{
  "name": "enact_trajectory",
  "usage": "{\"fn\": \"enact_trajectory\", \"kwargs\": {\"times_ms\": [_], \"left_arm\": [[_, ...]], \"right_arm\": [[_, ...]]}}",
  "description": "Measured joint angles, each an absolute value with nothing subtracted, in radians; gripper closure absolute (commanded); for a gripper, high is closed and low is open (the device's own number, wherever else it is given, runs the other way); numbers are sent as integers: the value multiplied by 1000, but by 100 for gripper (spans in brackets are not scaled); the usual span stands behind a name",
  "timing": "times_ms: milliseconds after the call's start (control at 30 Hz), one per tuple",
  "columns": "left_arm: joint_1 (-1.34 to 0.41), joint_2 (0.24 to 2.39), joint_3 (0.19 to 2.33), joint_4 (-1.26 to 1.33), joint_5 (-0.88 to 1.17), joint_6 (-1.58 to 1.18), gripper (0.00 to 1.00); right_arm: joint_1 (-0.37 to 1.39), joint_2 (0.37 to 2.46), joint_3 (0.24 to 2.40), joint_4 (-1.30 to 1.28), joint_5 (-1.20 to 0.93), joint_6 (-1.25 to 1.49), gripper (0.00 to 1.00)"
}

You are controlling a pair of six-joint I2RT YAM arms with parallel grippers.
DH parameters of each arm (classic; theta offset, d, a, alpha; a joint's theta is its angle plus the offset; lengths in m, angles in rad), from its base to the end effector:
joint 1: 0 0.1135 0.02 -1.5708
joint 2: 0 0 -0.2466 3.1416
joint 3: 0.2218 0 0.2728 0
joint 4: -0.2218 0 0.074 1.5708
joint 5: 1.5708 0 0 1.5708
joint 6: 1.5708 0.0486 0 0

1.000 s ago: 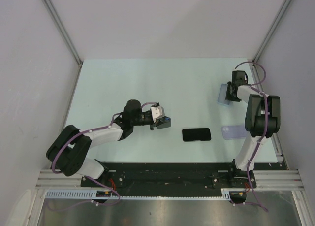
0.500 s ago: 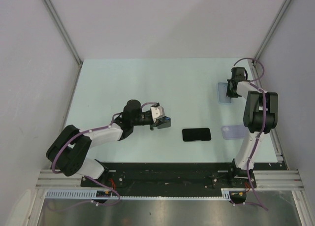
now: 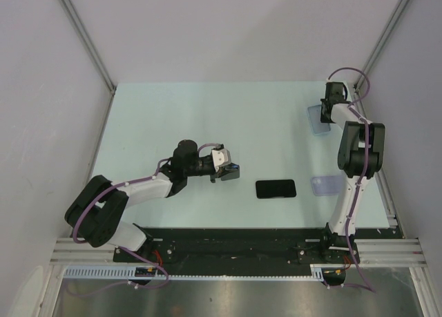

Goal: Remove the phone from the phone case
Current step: Adjust the phone case at the center of the board.

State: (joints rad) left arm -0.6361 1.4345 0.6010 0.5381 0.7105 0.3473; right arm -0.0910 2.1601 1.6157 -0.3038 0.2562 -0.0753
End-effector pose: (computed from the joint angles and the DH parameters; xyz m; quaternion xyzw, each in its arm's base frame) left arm 0.2353 -0.2131 0.1689 0.5382 0.5663 -0.3569 0.5121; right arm 0.4926 -0.0573 0.1412 0.0524 0.9274 -0.1482 0.3395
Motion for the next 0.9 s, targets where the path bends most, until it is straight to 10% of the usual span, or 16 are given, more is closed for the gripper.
{"fn": "enact_trajectory", "kwargs": {"times_ms": [500,900], "left_arm": [[-636,1435,601,538,710,347,100],[-636,1435,601,538,711,347,100]], "right_arm": [[-92,2304,1792,-336,355,-108,96],[-107,2299,1783,-316,342,-125,53]]}}
